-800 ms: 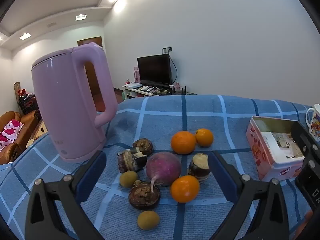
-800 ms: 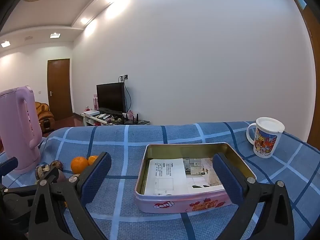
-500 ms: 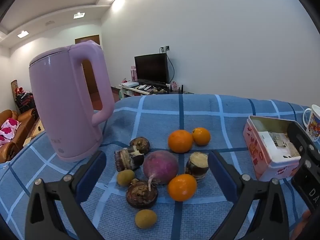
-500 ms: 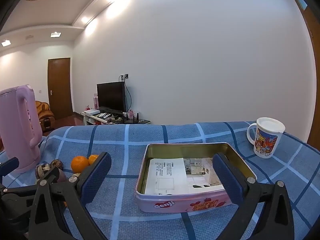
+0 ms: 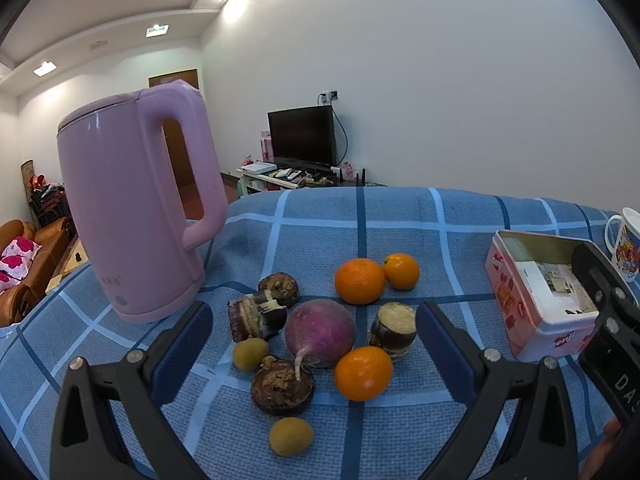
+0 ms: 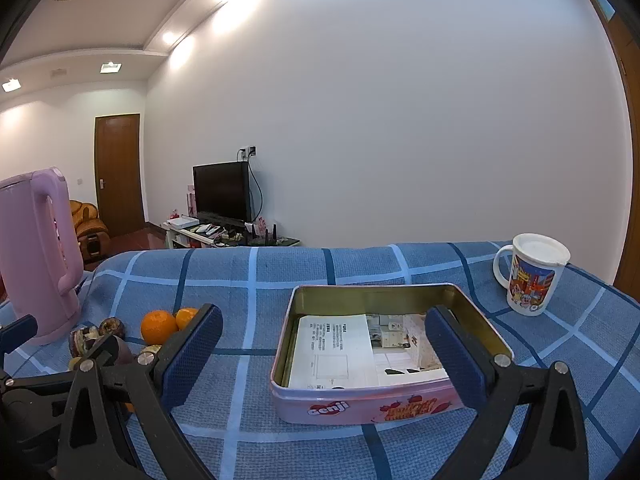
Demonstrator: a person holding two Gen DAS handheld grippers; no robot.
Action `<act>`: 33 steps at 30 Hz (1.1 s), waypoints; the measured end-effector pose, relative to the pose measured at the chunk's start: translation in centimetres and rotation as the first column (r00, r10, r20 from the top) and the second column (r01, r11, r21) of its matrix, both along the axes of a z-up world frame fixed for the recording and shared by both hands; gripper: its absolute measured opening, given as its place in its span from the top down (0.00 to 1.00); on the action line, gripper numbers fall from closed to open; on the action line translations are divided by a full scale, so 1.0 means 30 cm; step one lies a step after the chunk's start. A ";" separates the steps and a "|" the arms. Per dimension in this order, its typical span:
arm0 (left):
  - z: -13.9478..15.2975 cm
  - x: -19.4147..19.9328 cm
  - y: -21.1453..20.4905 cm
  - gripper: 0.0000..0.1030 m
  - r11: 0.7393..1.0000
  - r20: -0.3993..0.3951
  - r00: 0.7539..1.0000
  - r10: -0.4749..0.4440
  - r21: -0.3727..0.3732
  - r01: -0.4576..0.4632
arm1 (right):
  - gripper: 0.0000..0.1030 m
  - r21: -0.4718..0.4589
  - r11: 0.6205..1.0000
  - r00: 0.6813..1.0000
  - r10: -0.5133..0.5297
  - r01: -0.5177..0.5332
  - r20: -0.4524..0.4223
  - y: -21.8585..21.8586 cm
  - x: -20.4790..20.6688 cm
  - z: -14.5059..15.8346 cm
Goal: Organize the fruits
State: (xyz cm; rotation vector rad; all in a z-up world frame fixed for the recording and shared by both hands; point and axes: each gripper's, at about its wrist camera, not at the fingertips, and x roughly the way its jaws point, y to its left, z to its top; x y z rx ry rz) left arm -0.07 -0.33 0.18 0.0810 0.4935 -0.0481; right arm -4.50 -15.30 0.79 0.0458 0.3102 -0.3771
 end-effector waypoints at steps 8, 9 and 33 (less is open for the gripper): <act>-0.001 -0.002 -0.005 0.00 1.000 0.004 1.000 0.000 0.003 0.000 | 0.01 -0.001 1.000 1.000 0.000 0.000 -0.001 0.001 0.001 -0.001; 0.000 -0.003 -0.005 0.00 1.000 0.004 1.000 0.000 0.002 0.000 | 0.01 -0.001 1.000 1.000 0.000 0.000 -0.001 0.001 0.001 -0.001; -0.001 0.001 0.002 0.00 1.000 -0.001 1.000 0.000 -0.004 0.000 | 0.01 -0.001 1.000 1.000 0.000 0.000 -0.002 0.002 0.002 -0.001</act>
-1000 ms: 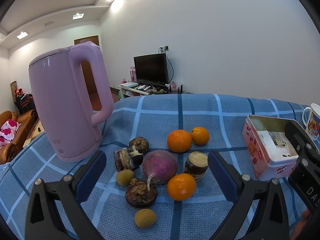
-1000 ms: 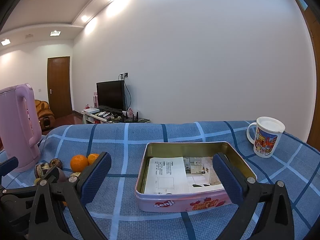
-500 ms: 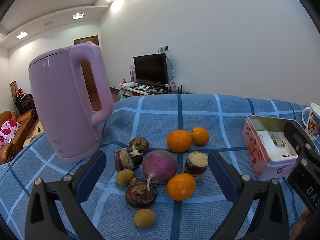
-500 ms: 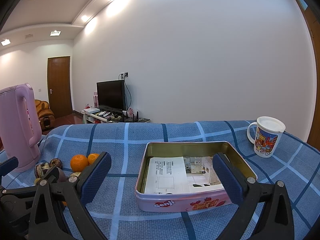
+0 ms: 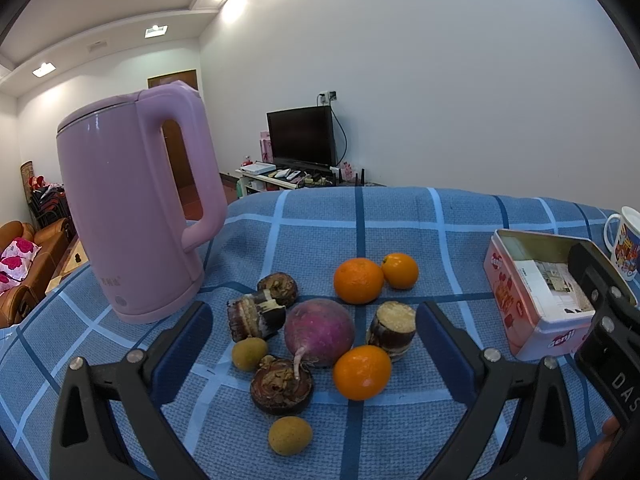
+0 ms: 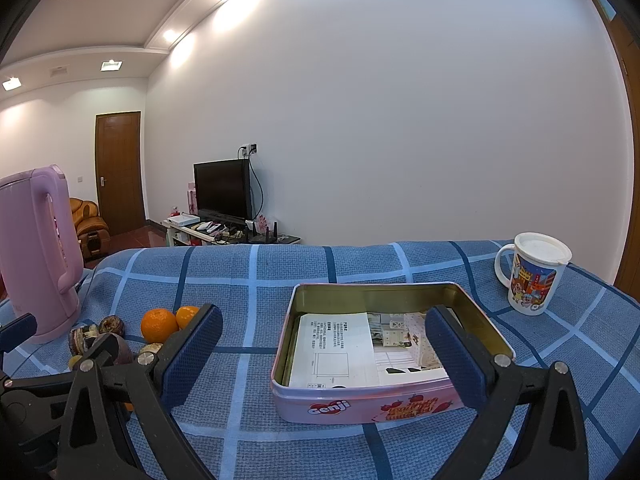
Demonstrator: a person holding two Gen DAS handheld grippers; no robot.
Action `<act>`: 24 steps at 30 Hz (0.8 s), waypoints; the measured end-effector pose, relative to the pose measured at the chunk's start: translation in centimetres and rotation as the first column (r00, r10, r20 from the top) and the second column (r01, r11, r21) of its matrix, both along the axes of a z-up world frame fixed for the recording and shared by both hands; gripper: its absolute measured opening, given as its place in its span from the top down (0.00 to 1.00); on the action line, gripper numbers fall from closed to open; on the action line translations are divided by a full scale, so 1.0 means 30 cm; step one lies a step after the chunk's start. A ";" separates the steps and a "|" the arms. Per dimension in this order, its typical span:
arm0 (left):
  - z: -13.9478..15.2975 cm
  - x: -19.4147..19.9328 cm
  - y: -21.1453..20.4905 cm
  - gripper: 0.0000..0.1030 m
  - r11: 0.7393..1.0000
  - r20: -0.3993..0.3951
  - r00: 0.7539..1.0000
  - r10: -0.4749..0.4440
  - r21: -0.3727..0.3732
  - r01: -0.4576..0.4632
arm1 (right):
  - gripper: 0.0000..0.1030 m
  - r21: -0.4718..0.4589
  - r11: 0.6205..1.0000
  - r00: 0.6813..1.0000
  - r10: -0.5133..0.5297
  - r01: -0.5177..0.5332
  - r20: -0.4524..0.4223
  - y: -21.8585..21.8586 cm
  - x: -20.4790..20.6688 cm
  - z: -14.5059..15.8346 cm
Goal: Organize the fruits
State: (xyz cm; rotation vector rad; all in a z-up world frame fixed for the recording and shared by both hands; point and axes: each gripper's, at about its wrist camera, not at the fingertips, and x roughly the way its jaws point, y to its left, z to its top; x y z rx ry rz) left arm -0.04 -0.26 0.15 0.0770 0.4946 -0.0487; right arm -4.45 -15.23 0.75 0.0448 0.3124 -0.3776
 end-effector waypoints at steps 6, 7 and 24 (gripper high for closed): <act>-0.002 0.000 0.003 0.00 1.000 -0.001 1.000 -0.001 -0.001 0.001 | 0.01 0.000 1.000 1.000 0.000 0.000 -0.001 0.000 0.001 0.000; -0.002 0.000 0.003 0.00 1.000 0.000 1.000 0.000 -0.001 0.000 | 0.01 0.000 1.000 1.000 0.000 0.000 -0.001 0.000 0.000 0.000; -0.009 0.000 0.017 0.00 1.000 -0.015 1.000 0.002 -0.005 -0.002 | 0.01 -0.004 1.000 1.000 0.007 -0.007 -0.002 0.004 0.003 0.000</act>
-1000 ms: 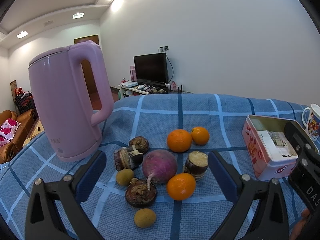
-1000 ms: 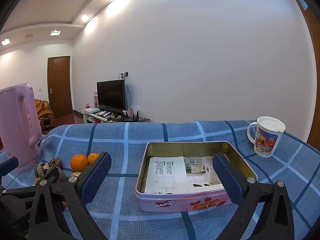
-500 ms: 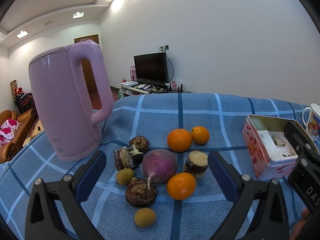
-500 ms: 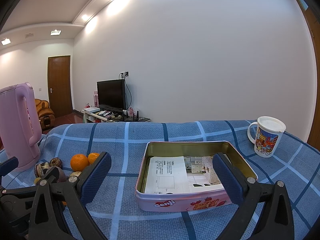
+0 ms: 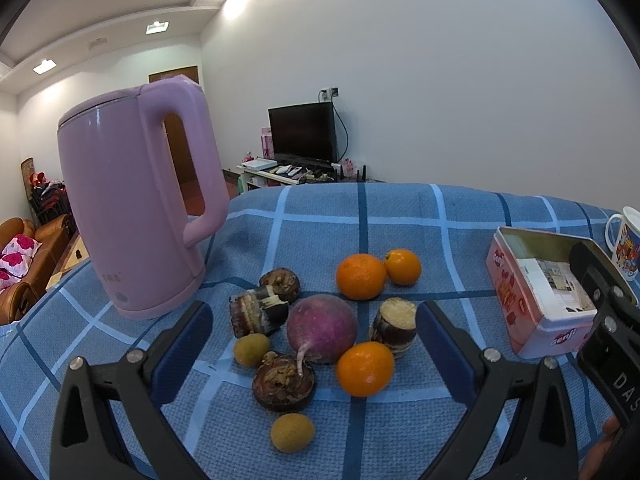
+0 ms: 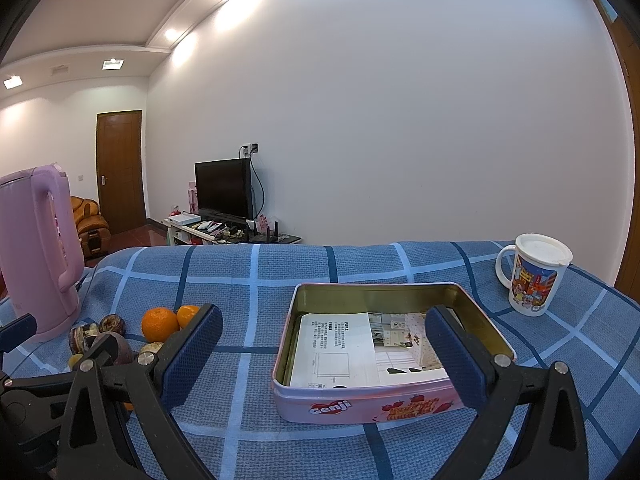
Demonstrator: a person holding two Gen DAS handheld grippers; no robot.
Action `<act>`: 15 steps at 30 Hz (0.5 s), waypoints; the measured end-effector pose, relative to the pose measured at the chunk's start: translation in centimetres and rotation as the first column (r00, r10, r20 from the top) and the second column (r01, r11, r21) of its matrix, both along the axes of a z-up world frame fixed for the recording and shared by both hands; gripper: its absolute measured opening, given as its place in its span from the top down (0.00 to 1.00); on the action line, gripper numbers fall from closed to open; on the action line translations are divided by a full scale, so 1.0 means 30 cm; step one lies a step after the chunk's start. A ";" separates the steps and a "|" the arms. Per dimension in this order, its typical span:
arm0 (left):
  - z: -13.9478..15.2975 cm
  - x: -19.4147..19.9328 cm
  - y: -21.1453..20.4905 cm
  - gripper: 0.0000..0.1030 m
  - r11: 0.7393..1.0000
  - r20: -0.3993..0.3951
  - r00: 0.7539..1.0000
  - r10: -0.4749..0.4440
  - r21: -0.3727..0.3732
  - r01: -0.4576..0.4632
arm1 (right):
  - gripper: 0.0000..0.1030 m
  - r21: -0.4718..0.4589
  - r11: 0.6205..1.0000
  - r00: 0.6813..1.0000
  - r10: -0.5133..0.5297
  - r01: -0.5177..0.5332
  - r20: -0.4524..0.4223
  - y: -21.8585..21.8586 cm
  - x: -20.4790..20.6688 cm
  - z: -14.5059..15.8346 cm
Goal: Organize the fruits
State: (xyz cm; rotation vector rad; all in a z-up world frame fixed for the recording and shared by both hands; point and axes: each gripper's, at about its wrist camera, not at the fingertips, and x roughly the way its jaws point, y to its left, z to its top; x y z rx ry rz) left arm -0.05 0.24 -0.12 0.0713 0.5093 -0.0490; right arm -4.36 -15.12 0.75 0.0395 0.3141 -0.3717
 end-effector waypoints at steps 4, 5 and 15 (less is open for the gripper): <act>-0.002 0.002 0.008 0.00 1.000 -0.007 1.000 0.003 -0.006 -0.003 | 0.01 -0.001 1.000 1.000 0.003 -0.003 0.000 0.002 -0.002 -0.004; -0.003 0.003 0.009 0.00 1.000 -0.008 1.000 0.003 -0.007 -0.004 | 0.01 -0.001 1.000 1.000 0.004 -0.004 -0.001 0.002 0.000 -0.005; -0.005 0.013 0.018 0.00 1.000 -0.017 1.000 0.005 0.021 -0.005 | 0.01 -0.006 1.000 1.000 0.023 -0.023 -0.009 0.007 0.003 -0.001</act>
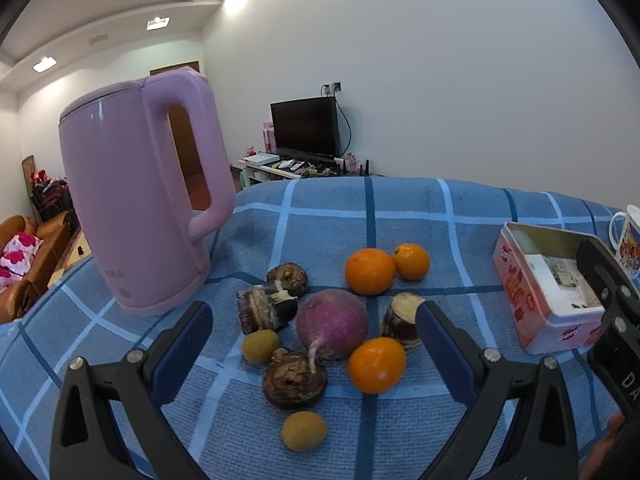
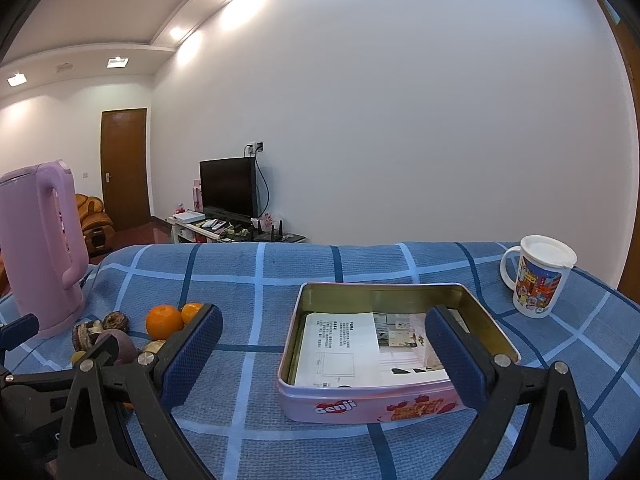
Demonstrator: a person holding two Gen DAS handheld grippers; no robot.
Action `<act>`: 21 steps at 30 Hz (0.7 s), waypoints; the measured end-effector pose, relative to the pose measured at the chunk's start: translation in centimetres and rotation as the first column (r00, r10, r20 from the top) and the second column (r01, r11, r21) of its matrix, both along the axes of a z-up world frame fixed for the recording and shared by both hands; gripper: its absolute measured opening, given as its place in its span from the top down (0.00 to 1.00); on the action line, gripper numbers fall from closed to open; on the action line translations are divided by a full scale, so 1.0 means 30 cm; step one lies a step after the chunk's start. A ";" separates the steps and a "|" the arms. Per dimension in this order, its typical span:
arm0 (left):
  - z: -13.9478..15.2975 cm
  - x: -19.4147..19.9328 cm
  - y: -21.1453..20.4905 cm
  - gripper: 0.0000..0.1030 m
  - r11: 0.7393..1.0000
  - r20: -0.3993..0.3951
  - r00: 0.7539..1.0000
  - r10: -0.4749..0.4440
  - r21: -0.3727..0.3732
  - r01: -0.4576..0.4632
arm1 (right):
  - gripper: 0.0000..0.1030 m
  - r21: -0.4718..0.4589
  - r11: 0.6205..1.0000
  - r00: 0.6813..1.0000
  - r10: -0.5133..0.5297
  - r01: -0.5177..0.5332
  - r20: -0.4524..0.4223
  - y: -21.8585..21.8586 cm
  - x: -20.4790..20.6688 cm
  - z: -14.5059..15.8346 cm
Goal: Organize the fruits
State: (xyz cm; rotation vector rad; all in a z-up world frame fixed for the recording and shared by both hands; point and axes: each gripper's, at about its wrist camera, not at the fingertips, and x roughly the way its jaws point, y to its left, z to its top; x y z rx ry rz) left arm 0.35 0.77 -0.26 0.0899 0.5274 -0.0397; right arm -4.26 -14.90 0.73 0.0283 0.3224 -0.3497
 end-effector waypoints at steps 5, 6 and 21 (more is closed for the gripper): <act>0.017 0.016 0.068 0.00 0.999 0.004 1.000 -0.021 0.025 0.021 | 0.01 -0.002 0.999 0.999 0.033 -0.033 -0.005 0.007 0.004 -0.001; 0.025 0.019 0.104 0.00 1.000 0.009 1.000 -0.004 0.011 0.004 | 0.01 -0.002 0.999 0.999 0.044 -0.044 -0.010 0.009 0.007 -0.002; 0.015 0.067 0.335 0.01 0.996 -0.056 0.994 0.094 0.011 -0.094 | 0.21 0.156 0.904 0.870 0.426 -0.398 -0.248 0.220 0.145 -0.073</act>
